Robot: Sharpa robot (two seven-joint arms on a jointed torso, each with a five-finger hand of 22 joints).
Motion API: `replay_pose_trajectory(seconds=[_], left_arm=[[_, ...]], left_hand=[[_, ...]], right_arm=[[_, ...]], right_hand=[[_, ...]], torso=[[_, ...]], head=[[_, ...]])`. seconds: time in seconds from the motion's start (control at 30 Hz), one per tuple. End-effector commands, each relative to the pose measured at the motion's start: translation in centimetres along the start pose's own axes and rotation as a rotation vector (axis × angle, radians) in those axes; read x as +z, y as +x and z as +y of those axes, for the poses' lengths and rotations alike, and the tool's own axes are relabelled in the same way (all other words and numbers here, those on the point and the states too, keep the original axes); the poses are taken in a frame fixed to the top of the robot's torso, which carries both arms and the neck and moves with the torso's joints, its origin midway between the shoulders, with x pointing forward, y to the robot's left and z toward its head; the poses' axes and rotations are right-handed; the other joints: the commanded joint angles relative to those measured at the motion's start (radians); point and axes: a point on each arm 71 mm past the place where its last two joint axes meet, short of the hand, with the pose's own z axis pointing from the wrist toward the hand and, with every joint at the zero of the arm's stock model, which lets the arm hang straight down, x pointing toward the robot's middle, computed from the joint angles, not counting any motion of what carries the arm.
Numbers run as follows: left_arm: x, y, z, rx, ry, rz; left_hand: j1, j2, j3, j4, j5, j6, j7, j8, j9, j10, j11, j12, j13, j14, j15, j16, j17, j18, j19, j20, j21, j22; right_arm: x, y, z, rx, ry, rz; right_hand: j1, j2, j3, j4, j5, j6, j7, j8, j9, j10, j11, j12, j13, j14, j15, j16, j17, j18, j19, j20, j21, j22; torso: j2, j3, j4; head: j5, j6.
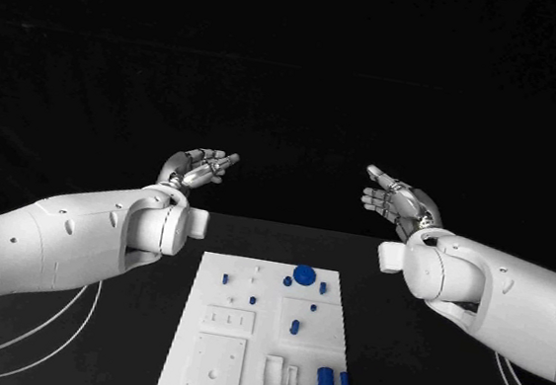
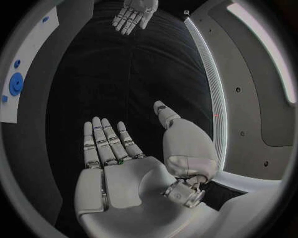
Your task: Assemble the parts on the task board
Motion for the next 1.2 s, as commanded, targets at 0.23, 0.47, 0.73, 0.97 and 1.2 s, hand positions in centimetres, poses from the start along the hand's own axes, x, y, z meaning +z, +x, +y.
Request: replay_pose_trajectory(seconds=[0.23, 0.47, 0.73, 0.97, 1.2], left_arm=[[2.2, -0.1, -0.8, -0.02, -0.079, 0.109], [1.4, -0.8, -0.8, -0.002, -0.058, 0.131], [0.1, -1.0, -1.3, 0.029, -0.006, 0.18], [-1.6, -0.9, -2.9, 0.047, 0.03, 0.24], [-3.8, -0.8, -3.6, 0.029, 0.034, 0.308]], left_hand=[[0.018, -0.002, 0.007, 0.004, 0.006, 0.009, 0.001, 0.007, 0.007, 0.013, 0.003, 0.005, 0.002, 0.009, 0.001, 0.007, 0.007, -0.015, 0.008, 0.001, 0.007, 0.032], [0.028, 0.002, 0.002, 0.006, 0.006, 0.017, 0.011, 0.013, 0.012, 0.023, 0.009, 0.009, 0.003, 0.01, 0.002, 0.011, 0.011, -0.015, 0.008, 0.0, 0.014, 0.032], [0.108, 0.082, -0.047, -0.085, 0.026, 0.14, 0.061, 0.057, 0.023, 0.174, 0.05, 0.063, 0.024, 0.166, 0.015, 0.092, 0.04, 0.025, 0.134, -0.033, 0.087, 0.027], [0.136, 0.113, -0.051, -0.147, 0.045, 0.202, 0.066, 0.067, 0.017, 0.256, 0.051, 0.089, 0.031, 0.27, -0.004, 0.139, 0.051, 0.053, 0.201, -0.044, 0.119, 0.031], [0.11, 0.131, -0.045, -0.246, 0.055, 0.244, 0.061, 0.042, -0.011, 0.298, 0.049, 0.067, 0.015, 0.3, -0.016, 0.144, 0.041, 0.045, 0.23, -0.06, 0.138, 0.027]], right_arm=[[1.5, -0.5, 0.6, -0.043, 0.145, 0.233], [2.6, -0.3, 1.7, -0.475, -0.04, 0.204], [2.9, 0.9, 2.4, -0.837, -0.21, 0.234], [2.9, 3.6, 2.6, -1.073, -0.325, 0.305], [2.8, 5.9, 2.4, -1.273, -0.391, 0.346]], right_hand=[[0.052, 0.008, -0.006, -0.02, 0.0, 0.023, 0.118, 0.023, 0.02, 0.02, 0.006, 0.004, 0.002, 0.014, 0.006, 0.012, 0.008, 0.017, 0.01, 0.0, 0.007, 0.031], [0.196, -0.001, 0.054, -0.122, 0.027, 0.095, 0.117, 0.065, 0.03, 0.116, 0.0, 0.033, 0.011, 0.101, 0.003, 0.058, 0.023, 0.037, 0.088, -0.005, 0.037, 0.028], [0.275, -0.034, 0.214, -0.19, -0.001, 0.308, 0.062, 0.145, 0.041, 0.351, -0.089, 0.134, 0.041, 0.435, -0.134, 0.222, 0.095, 0.142, 0.422, -0.021, 0.16, 0.023], [0.294, -0.046, 0.238, -0.226, -0.009, 0.399, 0.037, 0.16, 0.035, 0.452, -0.158, 0.162, 0.054, 0.766, -0.247, 0.439, 0.235, 0.146, 0.792, -0.149, 0.36, 0.023], [0.292, -0.065, 0.234, -0.23, 0.065, 0.461, 0.018, 0.13, 0.003, 0.511, -0.175, 0.128, 0.055, 0.8, -0.274, 0.761, 0.469, 0.146, 0.909, -0.26, 0.639, 0.036]], torso=[[0.0, -0.0001, -0.0001], [0.001, -0.0007, -0.0037], [0.016, -0.0015, -0.0023], [0.052, -0.0049, 0.0028], [0.097, -0.0054, 0.0189]], head=[[0.0, 0.0], [0.015, -0.008], [0.02, -0.001], [0.017, 0.017], [0.009, 0.04]])
